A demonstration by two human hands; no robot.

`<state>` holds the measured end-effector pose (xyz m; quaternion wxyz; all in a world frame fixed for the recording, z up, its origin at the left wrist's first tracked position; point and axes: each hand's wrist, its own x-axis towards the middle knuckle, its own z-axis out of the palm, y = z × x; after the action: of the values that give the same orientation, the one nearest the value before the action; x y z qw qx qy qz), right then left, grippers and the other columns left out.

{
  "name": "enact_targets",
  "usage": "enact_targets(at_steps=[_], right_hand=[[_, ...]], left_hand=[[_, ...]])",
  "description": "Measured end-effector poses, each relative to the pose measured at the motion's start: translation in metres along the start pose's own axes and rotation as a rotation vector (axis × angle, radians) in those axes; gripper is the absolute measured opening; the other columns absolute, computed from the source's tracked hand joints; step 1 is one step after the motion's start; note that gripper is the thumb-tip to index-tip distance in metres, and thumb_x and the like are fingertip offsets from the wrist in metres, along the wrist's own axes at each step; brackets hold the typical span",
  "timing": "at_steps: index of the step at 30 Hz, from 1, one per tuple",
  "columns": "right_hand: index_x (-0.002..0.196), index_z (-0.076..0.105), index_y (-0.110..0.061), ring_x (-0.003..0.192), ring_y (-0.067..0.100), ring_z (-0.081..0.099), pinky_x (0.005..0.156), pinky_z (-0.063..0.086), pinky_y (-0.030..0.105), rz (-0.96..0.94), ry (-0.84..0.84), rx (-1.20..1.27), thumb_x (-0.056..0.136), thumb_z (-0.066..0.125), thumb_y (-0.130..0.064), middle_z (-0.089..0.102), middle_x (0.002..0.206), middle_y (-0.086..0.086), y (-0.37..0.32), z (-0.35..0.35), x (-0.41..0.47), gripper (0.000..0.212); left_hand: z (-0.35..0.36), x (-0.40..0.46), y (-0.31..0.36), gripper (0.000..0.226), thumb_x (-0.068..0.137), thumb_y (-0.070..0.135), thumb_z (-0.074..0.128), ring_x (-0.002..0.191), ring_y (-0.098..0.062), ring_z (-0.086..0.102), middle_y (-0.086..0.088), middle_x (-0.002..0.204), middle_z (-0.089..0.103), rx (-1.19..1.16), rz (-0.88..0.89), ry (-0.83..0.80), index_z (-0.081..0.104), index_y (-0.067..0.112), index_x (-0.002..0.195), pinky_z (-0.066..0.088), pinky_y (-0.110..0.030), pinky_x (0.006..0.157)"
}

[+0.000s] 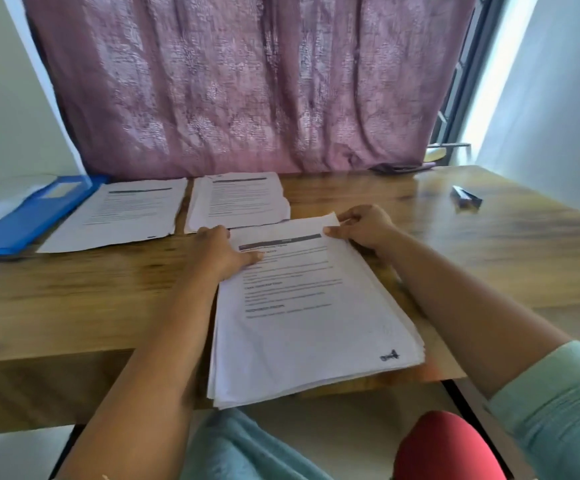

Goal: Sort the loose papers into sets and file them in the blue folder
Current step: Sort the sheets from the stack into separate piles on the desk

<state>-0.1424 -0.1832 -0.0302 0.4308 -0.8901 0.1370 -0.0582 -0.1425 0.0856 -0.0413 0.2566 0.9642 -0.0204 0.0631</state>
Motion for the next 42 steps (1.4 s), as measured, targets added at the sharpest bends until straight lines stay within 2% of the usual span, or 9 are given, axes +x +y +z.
enact_targets(at_steps=[4, 13, 18, 24, 29, 32, 34, 38, 42], right_hand=[[0.087, 0.067, -0.023, 0.067, 0.010, 0.065, 0.051, 0.048, 0.019, -0.102, 0.089, 0.013, 0.068, 0.088, -0.034, 0.069, 0.081, -0.007, 0.004, 0.010, -0.003, 0.031], [0.069, 0.055, -0.021, 0.071, 0.019, 0.057, 0.056, 0.038, 0.026, -0.343, 0.205, -0.240, 0.091, 0.062, -0.037, 0.060, 0.070, -0.004, 0.009, 0.004, -0.007, 0.029], [0.106, 0.072, -0.008, 0.103, 0.029, 0.057, 0.088, 0.043, 0.033, -0.560, 0.240, -0.228, 0.098, 0.054, -0.029, 0.065, 0.110, 0.008, 0.007, -0.001, -0.004, 0.029], [0.099, 0.066, -0.005, 0.081, 0.023, 0.057, 0.066, 0.036, 0.026, -0.441, 0.274, 0.035, 0.103, 0.043, -0.031, 0.063, 0.088, 0.006, -0.022, -0.027, -0.009, 0.034], [0.080, 0.060, -0.014, 0.075, 0.023, 0.060, 0.067, 0.048, 0.030, -0.252, 0.233, 0.223, 0.102, 0.043, -0.031, 0.062, 0.077, 0.002, -0.064, -0.035, -0.007, 0.033], [0.086, 0.063, -0.013, 0.079, 0.024, 0.062, 0.073, 0.053, 0.034, -0.208, 0.220, 0.298, 0.102, 0.043, -0.033, 0.064, 0.080, 0.002, -0.090, -0.029, -0.005, 0.032], [0.101, 0.065, -0.010, 0.085, 0.027, 0.068, 0.077, 0.058, 0.041, -0.198, 0.152, 0.373, 0.101, 0.044, -0.038, 0.069, 0.091, 0.007, -0.109, -0.017, -0.006, 0.035], [0.096, 0.064, -0.011, 0.058, 0.015, 0.066, 0.048, 0.051, 0.024, -0.114, -0.307, 0.528, 0.097, 0.057, -0.032, 0.067, 0.081, 0.006, -0.138, 0.018, -0.025, 0.022], [0.100, 0.059, -0.010, 0.079, 0.017, 0.067, 0.055, 0.054, 0.023, -0.194, -0.531, 0.274, 0.094, 0.057, -0.004, 0.069, 0.099, 0.012, -0.161, 0.064, -0.035, 0.009]], left_hand=[[0.004, 0.002, -0.009, 0.089, 0.062, 0.062, 0.081, 0.112, -0.028, 0.054, -0.012, 0.127, 0.053, -0.104, 0.020, 0.033, 0.052, 0.009, 0.127, 0.048, -0.037, 0.090], [0.004, 0.007, -0.026, 0.081, 0.062, 0.056, 0.084, 0.106, -0.023, 0.059, -0.009, 0.123, 0.058, -0.243, 0.035, 0.063, 0.056, 0.010, 0.123, 0.054, -0.044, 0.091], [0.003, 0.002, -0.022, 0.076, 0.070, 0.054, 0.080, 0.108, -0.022, 0.057, -0.008, 0.125, 0.056, -0.304, 0.018, 0.095, 0.054, 0.011, 0.127, 0.051, -0.037, 0.089], [-0.008, -0.021, -0.008, 0.067, 0.087, 0.048, 0.066, 0.115, -0.019, 0.056, -0.003, 0.132, 0.058, -0.494, -0.011, 0.213, 0.043, 0.018, 0.142, 0.044, -0.032, 0.092], [-0.044, -0.051, -0.009, 0.085, 0.072, 0.069, 0.068, 0.109, -0.022, 0.063, -0.002, 0.125, 0.064, -0.937, -0.033, -0.034, 0.041, 0.029, 0.142, 0.051, -0.047, 0.096], [-0.062, -0.068, -0.024, 0.045, 0.081, 0.026, 0.070, 0.105, -0.027, 0.067, -0.006, 0.116, 0.070, -1.102, 0.018, -0.310, 0.058, 0.025, 0.125, 0.053, -0.048, 0.090], [-0.072, -0.073, -0.036, 0.042, 0.084, 0.005, 0.067, 0.105, -0.025, 0.068, -0.004, 0.113, 0.072, -1.109, 0.026, -0.298, 0.060, 0.023, 0.121, 0.054, -0.045, 0.090], [-0.090, -0.058, -0.071, 0.041, 0.084, 0.008, 0.071, 0.108, -0.024, 0.065, -0.004, 0.116, 0.069, -1.172, -0.143, 0.034, 0.062, 0.020, 0.122, 0.054, -0.043, 0.093], [-0.110, -0.032, -0.115, 0.040, 0.085, 0.016, 0.073, 0.111, -0.025, 0.062, -0.001, 0.117, 0.068, -1.055, -0.190, 0.218, 0.061, 0.021, 0.123, 0.052, -0.046, 0.095]])
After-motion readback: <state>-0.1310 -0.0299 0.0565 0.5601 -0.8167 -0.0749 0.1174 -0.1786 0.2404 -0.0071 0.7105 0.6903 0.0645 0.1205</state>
